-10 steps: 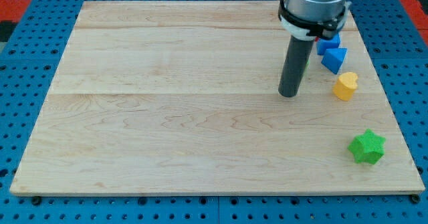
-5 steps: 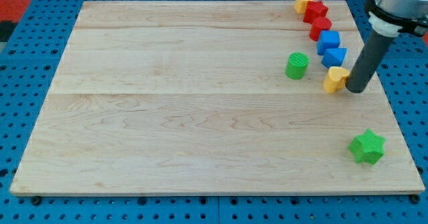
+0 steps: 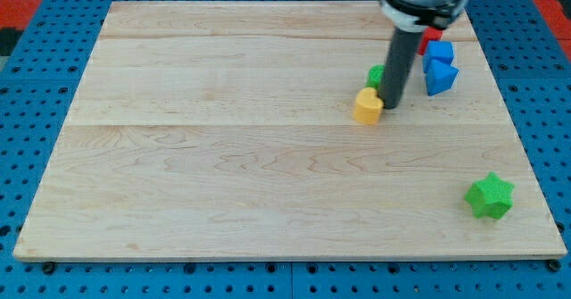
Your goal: Move yellow heart towards center left
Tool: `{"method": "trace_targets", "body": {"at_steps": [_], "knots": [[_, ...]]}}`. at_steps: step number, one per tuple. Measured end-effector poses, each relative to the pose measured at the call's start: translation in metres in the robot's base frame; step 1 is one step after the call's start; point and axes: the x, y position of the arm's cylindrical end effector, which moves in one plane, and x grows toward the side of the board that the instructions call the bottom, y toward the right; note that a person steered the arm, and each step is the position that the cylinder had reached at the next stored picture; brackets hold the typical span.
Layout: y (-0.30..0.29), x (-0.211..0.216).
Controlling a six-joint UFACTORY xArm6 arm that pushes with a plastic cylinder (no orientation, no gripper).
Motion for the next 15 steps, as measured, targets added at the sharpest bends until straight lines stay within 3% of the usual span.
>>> {"method": "trace_targets", "body": {"at_steps": [3,4,5,7,9,10,11,13,15], "knots": [[-0.123,0.051],[-0.19,0.073],[-0.197,0.11],[-0.269,0.078],[-0.228,0.086],[-0.228,0.047],[-0.262,0.043],[-0.237,0.014],[-0.273,-0.011]]}}
